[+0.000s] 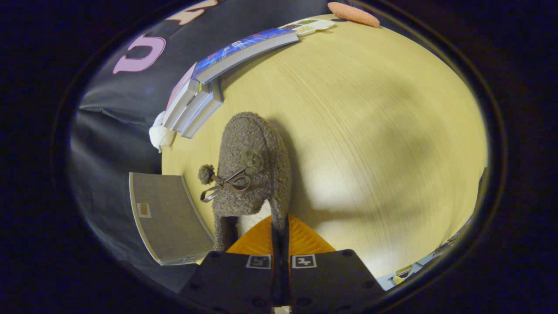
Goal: Open the storage box then place both shoes into the box .Put the left shoe in first, then the right shoe, with the right side of both shoes facing outward in a uniform manner.
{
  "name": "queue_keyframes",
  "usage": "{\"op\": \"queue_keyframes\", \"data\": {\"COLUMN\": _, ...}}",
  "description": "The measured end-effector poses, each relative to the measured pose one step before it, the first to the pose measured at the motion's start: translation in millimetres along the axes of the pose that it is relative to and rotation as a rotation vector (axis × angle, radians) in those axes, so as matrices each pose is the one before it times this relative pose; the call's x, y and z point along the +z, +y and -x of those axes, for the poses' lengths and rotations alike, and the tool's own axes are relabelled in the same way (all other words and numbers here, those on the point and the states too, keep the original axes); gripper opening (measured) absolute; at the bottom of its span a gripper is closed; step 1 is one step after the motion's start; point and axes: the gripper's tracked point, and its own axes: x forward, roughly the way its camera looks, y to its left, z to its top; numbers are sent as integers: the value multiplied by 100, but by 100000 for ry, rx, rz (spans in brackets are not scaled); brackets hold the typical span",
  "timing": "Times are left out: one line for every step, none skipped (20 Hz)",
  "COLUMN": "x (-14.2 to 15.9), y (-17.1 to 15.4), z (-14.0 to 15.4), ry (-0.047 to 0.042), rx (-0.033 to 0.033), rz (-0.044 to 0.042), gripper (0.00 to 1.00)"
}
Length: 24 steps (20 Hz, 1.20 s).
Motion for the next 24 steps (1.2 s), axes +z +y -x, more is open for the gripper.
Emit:
{"op": "queue_keyframes", "data": {"x": -210, "y": 724, "z": 218, "ry": 239, "rx": 1870, "rz": 141, "gripper": 4}}
{"op": "queue_keyframes", "data": {"x": -143, "y": 807, "z": 319, "ry": -72, "rx": 2219, "rz": -101, "gripper": 4}}
{"op": "queue_keyframes", "data": {"x": -212, "y": 1047, "z": 481, "ry": -198, "rx": 2349, "rz": 93, "gripper": 4}}
{"op": "queue_keyframes", "data": {"x": -35, "y": 845, "z": 428, "ry": -213, "rx": 1946, "rz": 483, "gripper": 3}}
{"op": "queue_keyframes", "data": {"x": -24, "y": 1193, "z": 634, "ry": -454, "rx": 2480, "rz": 1087, "gripper": 3}}
{"op": "queue_keyframes", "data": {"x": 21, "y": 1341, "z": 571, "ry": -183, "rx": 2692, "rz": 1251, "gripper": 3}}
{"op": "queue_keyframes", "data": {"x": -32, "y": 1426, "z": 562, "ry": 85, "rx": 2591, "rz": 1515, "gripper": 3}}
{"op": "queue_keyframes", "data": {"x": -30, "y": 1408, "z": 605, "ry": 90, "rx": 2366, "rz": 2072, "gripper": 3}}
{"op": "queue_keyframes", "data": {"x": -66, "y": 1504, "z": 610, "ry": 263, "rx": 1932, "rz": 2693, "gripper": 3}}
{"op": "queue_keyframes", "data": {"x": -36, "y": 1611, "z": 530, "ry": 500, "rx": 1819, "rz": 3203, "gripper": 3}}
{"op": "queue_keyframes", "data": {"x": 32, "y": 1689, "z": 399, "ry": 362, "rx": 2335, "rz": 2941, "gripper": 3}}
{"op": "queue_keyframes", "data": {"x": 200, "y": 1627, "z": 693, "ry": 243, "rx": 3055, "rz": 1836, "gripper": 3}}
{"op": "queue_keyframes", "data": {"x": -43, "y": 2211, "z": 294, "ry": 624, "rx": 4220, "rz": 1845, "gripper": 3}}
{"op": "queue_keyframes", "data": {"x": -5, "y": 2115, "z": 226, "ry": 633, "rx": 4289, "rz": 1616, "gripper": 3}}
{"op": "queue_keyframes", "data": {"x": -132, "y": 2166, "z": -27, "ry": 628, "rx": 3567, "rz": 1717, "gripper": 3}}
{"op": "queue_keyframes", "data": {"x": -107, "y": 1719, "z": -128, "ry": 1011, "rx": 2550, "rz": 2040, "gripper": 4}}
{"op": "queue_keyframes", "data": {"x": -128, "y": 1440, "z": -750, "ry": 1104, "rx": 1786, "rz": 2332, "gripper": 4}}
{"op": "queue_keyframes", "data": {"x": -19, "y": 1262, "z": -440, "ry": 623, "rx": 1004, "rz": 2978, "gripper": 3}}
{"op": "queue_keyframes", "data": {"x": 58, "y": 978, "z": -460, "ry": 213, "rx": -6, "rz": 3002, "gripper": 3}}
{"op": "queue_keyframes", "data": {"x": 102, "y": 829, "z": -289, "ry": 334, "rx": -451, "rz": 2784, "gripper": 3}}
{"op": "queue_keyframes", "data": {"x": -145, "y": 820, "z": -770, "ry": 434, "rx": -61, "rz": 2082, "gripper": 3}}
{"op": "queue_keyframes", "data": {"x": -219, "y": 835, "z": -984, "ry": 721, "rx": 482, "rz": 1015, "gripper": 3}}
{"op": "queue_keyframes", "data": {"x": -136, "y": 721, "z": -929, "ry": 819, "rx": 281, "rz": -13, "gripper": 3}}
{"op": "queue_keyframes", "data": {"x": -64, "y": 642, "z": -1382, "ry": 961, "rx": -361, "rz": -377, "gripper": 3}}
